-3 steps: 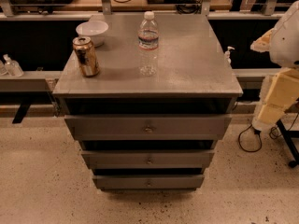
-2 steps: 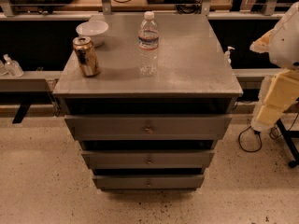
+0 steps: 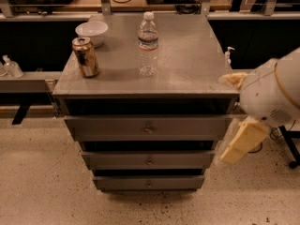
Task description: Open bottom drawer
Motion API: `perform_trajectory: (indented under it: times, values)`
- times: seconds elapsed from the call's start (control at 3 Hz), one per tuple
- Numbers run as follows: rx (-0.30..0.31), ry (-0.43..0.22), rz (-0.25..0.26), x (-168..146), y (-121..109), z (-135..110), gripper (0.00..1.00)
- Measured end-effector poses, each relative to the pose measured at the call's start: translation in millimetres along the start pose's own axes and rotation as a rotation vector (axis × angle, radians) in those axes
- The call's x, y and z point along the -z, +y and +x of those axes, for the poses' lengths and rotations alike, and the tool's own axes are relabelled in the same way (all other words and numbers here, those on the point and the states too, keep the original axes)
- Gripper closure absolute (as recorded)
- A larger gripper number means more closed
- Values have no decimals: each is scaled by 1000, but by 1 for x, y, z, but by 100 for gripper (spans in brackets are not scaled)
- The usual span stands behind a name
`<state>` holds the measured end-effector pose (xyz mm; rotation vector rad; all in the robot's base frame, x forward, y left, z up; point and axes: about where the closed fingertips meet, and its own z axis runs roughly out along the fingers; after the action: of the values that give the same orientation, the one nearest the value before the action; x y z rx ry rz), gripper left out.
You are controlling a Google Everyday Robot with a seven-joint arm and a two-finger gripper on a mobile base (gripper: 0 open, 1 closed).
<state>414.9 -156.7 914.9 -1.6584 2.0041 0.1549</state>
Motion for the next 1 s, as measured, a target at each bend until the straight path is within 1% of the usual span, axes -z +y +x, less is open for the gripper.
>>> perform_trajectory:
  times: [0.33,0.67,1.0]
  values:
    - [26,-79,-10,-26,24,-9,0]
    - [26,-79,-10,-26,24,-9,0]
    - [40,-137,8,-36,20,1,0]
